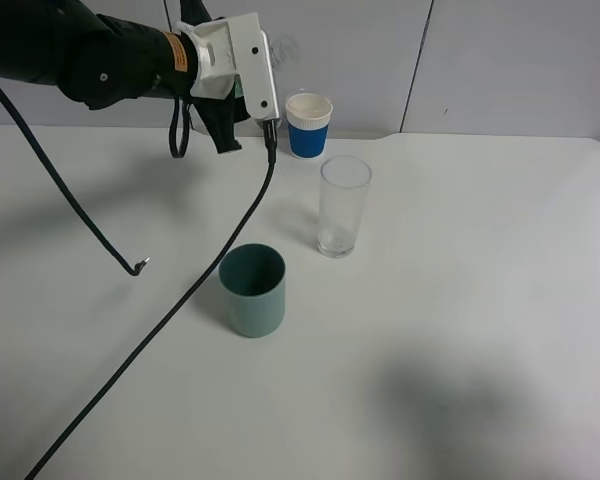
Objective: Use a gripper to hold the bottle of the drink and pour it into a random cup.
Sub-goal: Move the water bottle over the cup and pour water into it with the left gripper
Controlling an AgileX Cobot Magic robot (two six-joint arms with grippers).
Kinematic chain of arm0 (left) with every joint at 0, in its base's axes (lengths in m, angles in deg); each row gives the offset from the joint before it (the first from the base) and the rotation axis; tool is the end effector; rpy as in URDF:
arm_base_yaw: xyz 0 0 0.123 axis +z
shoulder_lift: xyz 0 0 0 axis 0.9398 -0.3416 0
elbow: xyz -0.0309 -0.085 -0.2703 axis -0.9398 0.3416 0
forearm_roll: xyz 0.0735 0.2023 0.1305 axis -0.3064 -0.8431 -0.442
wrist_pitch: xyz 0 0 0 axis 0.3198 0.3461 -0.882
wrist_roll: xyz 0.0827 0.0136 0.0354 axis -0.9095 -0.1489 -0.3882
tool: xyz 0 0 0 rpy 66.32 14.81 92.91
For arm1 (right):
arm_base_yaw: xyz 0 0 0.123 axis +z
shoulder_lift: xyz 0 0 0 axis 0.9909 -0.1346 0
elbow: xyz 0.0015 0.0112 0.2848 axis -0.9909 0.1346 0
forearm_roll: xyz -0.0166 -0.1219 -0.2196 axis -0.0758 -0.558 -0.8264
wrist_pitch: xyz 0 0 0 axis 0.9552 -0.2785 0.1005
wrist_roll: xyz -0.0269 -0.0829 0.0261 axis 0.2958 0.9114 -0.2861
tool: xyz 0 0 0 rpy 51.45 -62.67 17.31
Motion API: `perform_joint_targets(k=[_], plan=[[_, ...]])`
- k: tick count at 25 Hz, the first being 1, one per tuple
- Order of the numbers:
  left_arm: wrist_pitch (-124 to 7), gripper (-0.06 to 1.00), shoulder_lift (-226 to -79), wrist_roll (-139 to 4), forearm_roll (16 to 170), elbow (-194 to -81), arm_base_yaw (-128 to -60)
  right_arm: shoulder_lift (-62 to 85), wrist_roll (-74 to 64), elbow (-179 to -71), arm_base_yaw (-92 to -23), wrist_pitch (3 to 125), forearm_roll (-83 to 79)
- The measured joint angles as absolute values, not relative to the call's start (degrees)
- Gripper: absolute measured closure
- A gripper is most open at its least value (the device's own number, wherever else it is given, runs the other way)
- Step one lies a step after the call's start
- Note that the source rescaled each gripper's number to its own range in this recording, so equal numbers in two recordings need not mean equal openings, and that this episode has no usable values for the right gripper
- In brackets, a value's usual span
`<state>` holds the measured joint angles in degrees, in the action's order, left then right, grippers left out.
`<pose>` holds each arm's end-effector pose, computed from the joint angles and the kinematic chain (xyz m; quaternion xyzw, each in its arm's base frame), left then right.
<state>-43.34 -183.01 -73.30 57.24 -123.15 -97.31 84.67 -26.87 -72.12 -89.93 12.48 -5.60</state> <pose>0.3604 -0.1935 0.2321 0.6012 0.5771 0.1355 0.5359 -0.0018 0.0068 0.2717 0.0476 0.8546 0.0010 0.5172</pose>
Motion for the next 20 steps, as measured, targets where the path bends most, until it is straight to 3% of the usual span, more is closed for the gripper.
perform_joint_targets(k=[20], plan=[[-39.0,0.92,-187.1,-87.7,56.2,-123.2,-98.7,84.7,-26.9,-72.1,-89.9,12.5,-5.6]])
